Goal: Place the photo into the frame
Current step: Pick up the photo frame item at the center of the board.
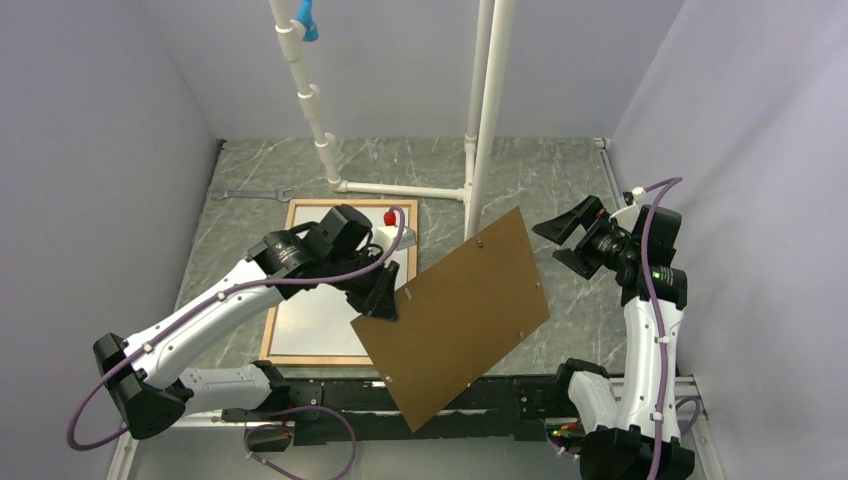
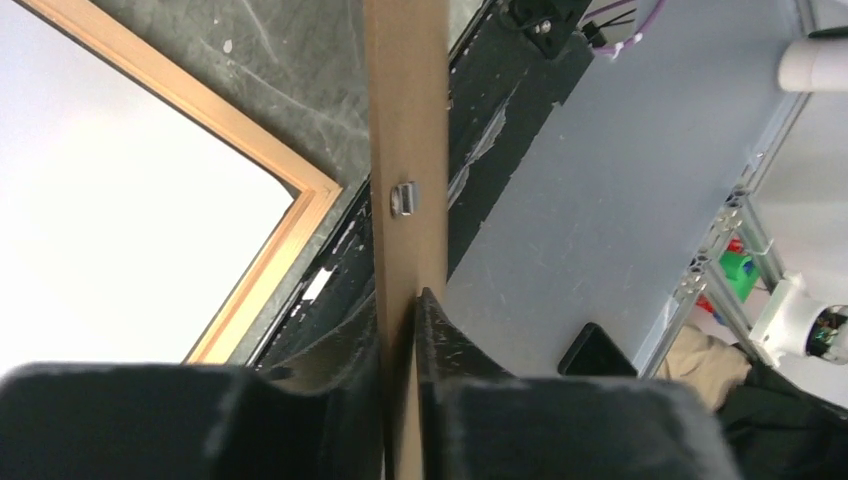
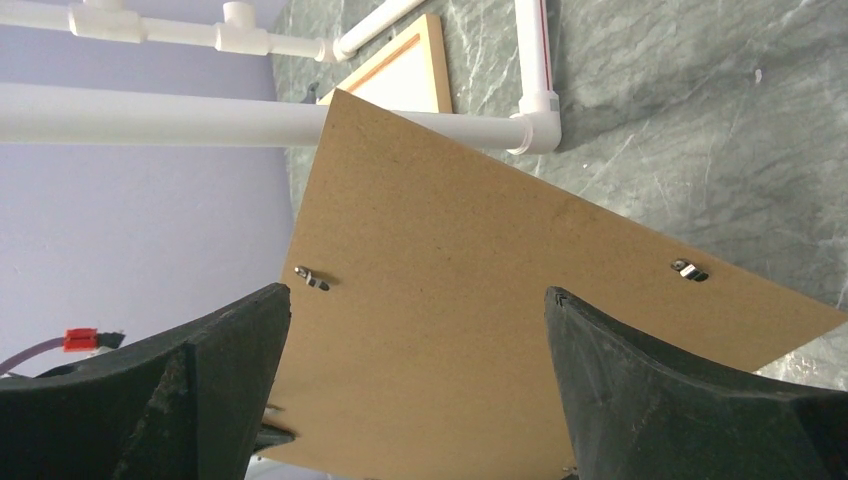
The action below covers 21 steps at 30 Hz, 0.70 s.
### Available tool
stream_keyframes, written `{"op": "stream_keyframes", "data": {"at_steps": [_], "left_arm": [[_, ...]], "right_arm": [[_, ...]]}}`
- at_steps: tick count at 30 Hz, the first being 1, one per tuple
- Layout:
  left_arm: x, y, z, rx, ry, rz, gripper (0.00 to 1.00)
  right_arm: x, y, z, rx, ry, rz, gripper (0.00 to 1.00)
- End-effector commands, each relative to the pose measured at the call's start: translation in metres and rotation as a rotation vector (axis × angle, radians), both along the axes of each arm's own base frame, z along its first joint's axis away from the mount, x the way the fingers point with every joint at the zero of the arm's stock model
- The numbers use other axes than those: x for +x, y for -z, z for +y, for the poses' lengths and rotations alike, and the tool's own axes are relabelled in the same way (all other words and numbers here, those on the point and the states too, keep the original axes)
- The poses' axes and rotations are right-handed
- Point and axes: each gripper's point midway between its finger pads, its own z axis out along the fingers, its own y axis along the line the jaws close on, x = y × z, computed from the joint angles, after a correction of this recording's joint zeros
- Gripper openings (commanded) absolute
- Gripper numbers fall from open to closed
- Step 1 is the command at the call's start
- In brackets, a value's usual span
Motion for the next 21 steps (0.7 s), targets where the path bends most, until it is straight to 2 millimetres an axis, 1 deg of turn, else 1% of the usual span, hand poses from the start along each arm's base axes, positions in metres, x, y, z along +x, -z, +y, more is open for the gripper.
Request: {"op": "stream_keyframes", "data": {"at_steps": [1,2,4,7,8,11,13,17,21], "left_arm": [[-0.003,0.004,0.001,0.053,0.008,-0.012,0.04],[-0.003,0.002,0.001,0.048,0.006,-0.017,0.0],[-0.003,-0.006,0.0,0.017,0.0,-0.034,0.0],[-0.009,-0.027,-0.001,-0.066,-0.009,-0.056,0.0],[-0.012,-0.038,0.0,-0.111,-0.011,-0.072,0.0],[-0.02,-0.055,0.007,-0.197,-0.039,-0.096,0.0],[-0.023,-0.06,0.018,-0.211,-0.085,-0.111,0.0],[-0.024,-0.065,0.05,-0.207,-0.213,-0.152,0.0],[-0.015,-0.073,0.084,-0.214,-0.408,-0.217,0.0]], "right_arm": [[0.002,-0.013,0.001,-0.017,-0.013,-0.059,0.99],[0.002,-0.013,0.001,-0.02,-0.013,-0.057,0.99],[0.002,-0.014,0.0,-0.032,-0.021,-0.067,0.99],[0.002,-0.011,-0.001,-0.055,-0.025,-0.071,0.99],[0.002,-0.01,-0.002,-0.058,-0.026,-0.07,0.99],[0.003,-0.008,-0.001,-0.052,-0.034,-0.069,0.99],[0.004,-0.009,0.0,-0.047,-0.037,-0.072,0.99],[0.006,-0.01,0.001,-0.038,-0.045,-0.081,0.99],[0.006,-0.008,0.002,-0.028,-0.045,-0.085,0.99]]}}
